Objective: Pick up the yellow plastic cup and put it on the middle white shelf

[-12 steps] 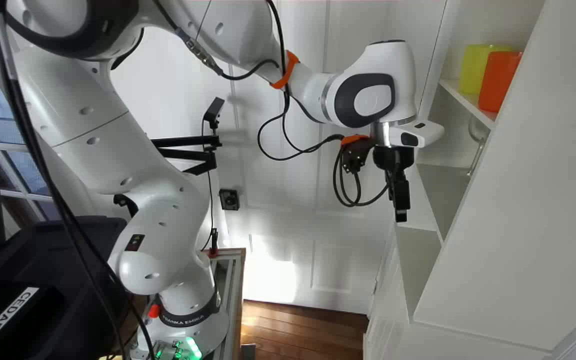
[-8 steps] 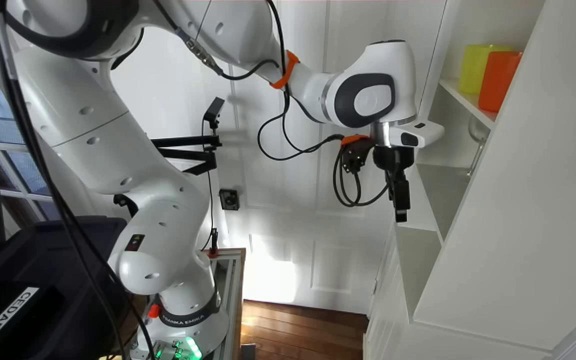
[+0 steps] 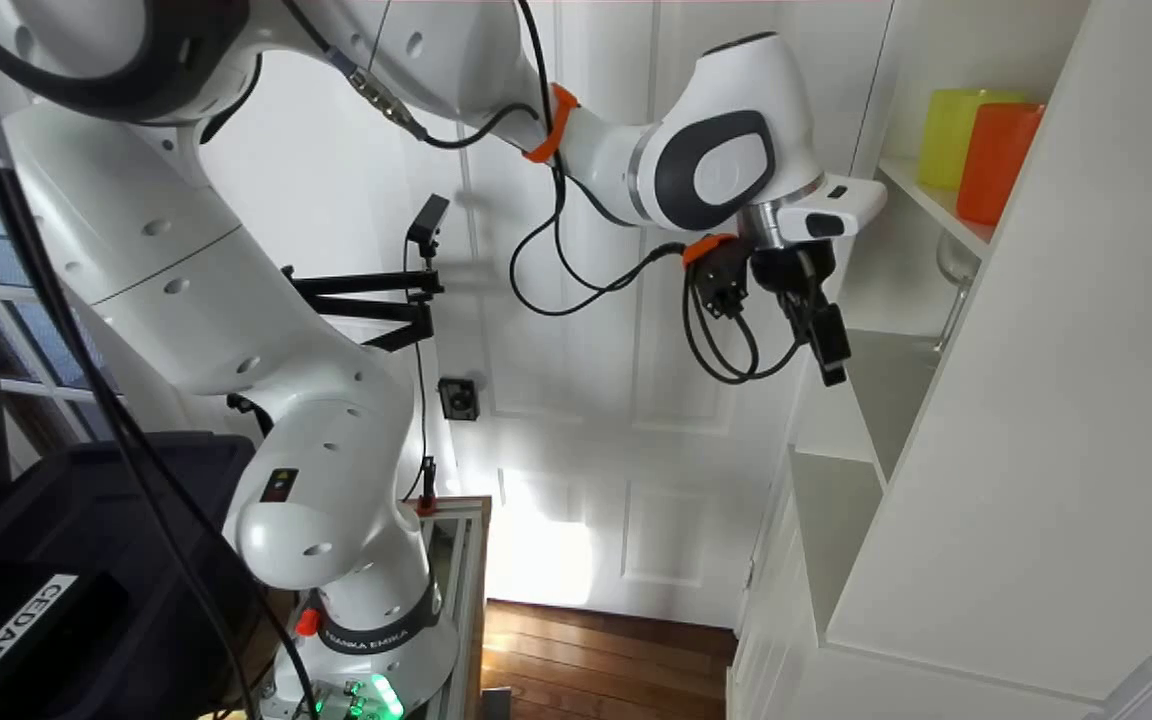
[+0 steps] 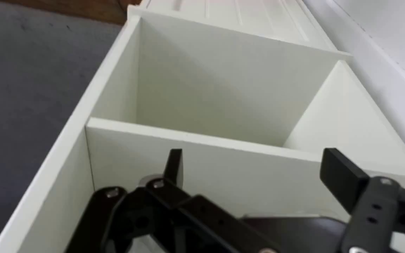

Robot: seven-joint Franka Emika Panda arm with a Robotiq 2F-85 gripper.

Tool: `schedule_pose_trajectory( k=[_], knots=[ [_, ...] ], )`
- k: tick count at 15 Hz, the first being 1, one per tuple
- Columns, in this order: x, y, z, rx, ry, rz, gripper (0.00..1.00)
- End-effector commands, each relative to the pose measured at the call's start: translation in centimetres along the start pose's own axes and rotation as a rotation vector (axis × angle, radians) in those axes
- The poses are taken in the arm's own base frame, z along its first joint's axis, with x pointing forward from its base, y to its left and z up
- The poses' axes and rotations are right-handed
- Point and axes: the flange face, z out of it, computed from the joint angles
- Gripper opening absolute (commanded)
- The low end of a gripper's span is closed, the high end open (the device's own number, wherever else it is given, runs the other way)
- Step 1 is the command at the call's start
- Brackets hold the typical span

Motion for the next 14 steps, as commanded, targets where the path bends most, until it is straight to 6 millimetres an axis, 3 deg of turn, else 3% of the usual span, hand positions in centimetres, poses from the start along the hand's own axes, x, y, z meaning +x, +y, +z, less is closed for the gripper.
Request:
schedule_pose_trajectory(
  k=[1,4,13,14],
  knots=[
    [0.2,-0.9,-4.5,0.119,0.058,-0.065,1.00],
    [0.2,-1.1,-7.2,0.204,0.014,-0.085,1.00],
    [2.0,1.6,-16.2,0.175,-0.133,0.020,1.00],
    [1.6,1.1,-14.1,0.149,-0.125,-0.013,1.00]
  ],
)
